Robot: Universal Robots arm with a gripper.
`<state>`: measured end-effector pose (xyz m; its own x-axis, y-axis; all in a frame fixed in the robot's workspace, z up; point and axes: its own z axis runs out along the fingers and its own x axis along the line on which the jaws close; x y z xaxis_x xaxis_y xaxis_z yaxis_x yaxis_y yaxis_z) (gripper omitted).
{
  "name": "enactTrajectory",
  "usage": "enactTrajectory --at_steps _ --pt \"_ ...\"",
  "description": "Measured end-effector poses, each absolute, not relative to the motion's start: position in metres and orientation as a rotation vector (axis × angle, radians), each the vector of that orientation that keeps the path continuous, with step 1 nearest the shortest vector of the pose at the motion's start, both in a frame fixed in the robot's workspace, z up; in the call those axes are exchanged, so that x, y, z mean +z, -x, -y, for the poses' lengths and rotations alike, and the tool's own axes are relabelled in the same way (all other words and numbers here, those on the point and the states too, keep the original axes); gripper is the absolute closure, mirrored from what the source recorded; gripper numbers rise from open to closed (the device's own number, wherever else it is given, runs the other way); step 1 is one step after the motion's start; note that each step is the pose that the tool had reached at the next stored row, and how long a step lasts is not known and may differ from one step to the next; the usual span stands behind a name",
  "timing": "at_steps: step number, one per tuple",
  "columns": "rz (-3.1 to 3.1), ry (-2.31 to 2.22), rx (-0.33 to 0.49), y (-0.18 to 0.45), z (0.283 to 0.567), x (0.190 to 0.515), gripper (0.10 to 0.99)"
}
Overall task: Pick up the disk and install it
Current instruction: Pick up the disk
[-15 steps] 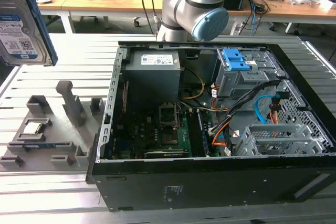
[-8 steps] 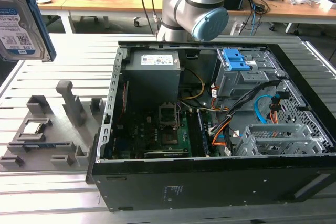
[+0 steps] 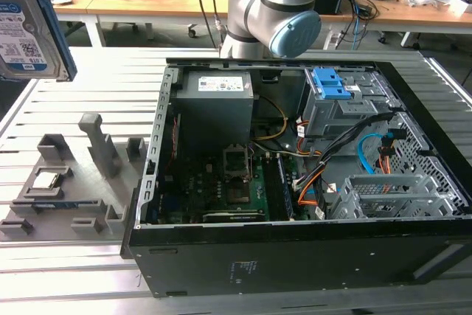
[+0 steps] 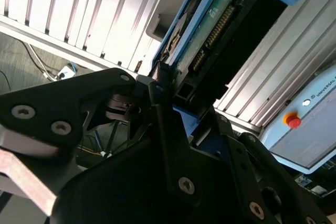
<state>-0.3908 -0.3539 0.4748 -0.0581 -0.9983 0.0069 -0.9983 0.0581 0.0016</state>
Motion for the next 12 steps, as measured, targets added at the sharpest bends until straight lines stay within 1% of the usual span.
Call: enactTrajectory --at_steps 12 --pt "2.28 -2.151 0.004 0.39 0.354 0.495 0.718"
